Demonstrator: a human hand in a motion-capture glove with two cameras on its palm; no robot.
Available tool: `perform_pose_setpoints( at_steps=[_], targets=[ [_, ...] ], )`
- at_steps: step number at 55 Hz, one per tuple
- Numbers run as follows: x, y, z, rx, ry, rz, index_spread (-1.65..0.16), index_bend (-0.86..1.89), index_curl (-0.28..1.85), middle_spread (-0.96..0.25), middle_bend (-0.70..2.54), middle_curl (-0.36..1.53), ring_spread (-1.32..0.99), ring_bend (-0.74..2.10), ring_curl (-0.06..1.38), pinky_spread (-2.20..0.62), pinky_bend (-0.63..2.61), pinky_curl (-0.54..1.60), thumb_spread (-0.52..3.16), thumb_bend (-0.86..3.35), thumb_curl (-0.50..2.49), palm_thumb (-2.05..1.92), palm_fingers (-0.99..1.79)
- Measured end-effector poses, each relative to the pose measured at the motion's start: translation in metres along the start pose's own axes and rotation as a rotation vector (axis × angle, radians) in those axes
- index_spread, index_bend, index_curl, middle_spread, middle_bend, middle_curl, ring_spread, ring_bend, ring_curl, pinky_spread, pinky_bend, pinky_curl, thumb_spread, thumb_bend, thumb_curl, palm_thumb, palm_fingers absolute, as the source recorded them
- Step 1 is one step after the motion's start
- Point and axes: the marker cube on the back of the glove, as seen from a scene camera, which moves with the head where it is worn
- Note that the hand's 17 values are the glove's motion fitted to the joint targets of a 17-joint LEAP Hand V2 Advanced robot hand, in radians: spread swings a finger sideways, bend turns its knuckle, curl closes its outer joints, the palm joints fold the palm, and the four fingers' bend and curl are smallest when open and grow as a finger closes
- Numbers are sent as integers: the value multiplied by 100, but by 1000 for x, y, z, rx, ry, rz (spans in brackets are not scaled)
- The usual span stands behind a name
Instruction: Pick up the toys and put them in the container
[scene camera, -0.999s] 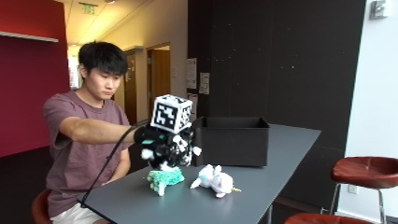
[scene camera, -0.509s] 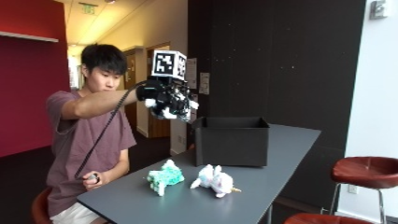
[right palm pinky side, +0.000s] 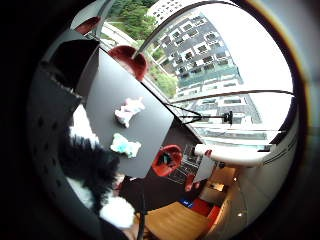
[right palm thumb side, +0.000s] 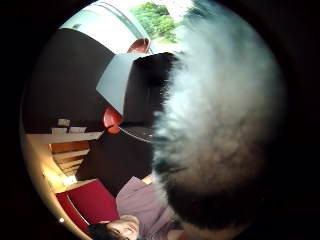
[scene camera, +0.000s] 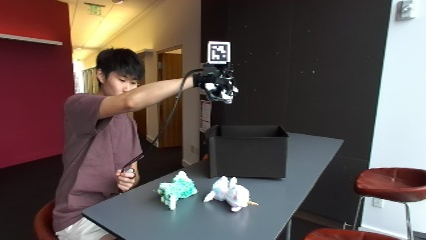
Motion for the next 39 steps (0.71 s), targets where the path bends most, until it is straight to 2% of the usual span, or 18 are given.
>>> perform_pose_setpoints(
  at_steps=[6,17,22,24,28,29,30,31,32,34,39],
  targets=[
    [-33,-37,22,-6,122,-132,-26,80,98,-19,106,81,-40,115,68,-40,67,44,17,15,114,71,100],
    [-89,-90,66,-12,90,-179,-27,75,102,-20,103,81,-40,114,69,-39,68,44,16,13,119,70,98],
    [-100,-106,91,-114,86,-162,-27,68,104,-21,99,81,-40,114,69,-38,72,45,20,11,119,69,89],
    [-106,-112,100,-176,81,-135,-28,57,103,-22,93,80,-41,114,69,-37,78,47,26,9,118,67,70],
    [-129,-133,110,-262,27,105,-22,14,95,-20,64,74,-39,106,72,-28,100,58,58,-1,111,47,-24],
    [-130,-135,112,-271,42,108,-22,10,91,-20,61,72,-39,103,71,-27,102,56,63,-2,109,45,-22],
    [-126,-133,114,-276,76,59,-21,-1,83,-16,47,67,-35,91,66,-22,106,55,69,-6,105,39,-45],
    [-120,-131,116,-276,112,-13,-20,-3,77,-14,44,65,-35,88,64,-20,107,53,74,-5,103,37,-42],
    [-115,-128,117,-273,134,-78,-20,-5,72,-11,35,62,-31,78,60,-17,109,53,78,-5,100,35,-51],
    [-109,-126,117,-259,132,-135,-18,-4,64,-8,26,58,-27,69,56,-13,110,51,87,-4,96,32,-49],
    [-112,-131,109,-202,59,-26,-15,-4,51,-2,15,51,-19,55,49,-6,108,49,103,-3,85,27,-43]
  ],
)
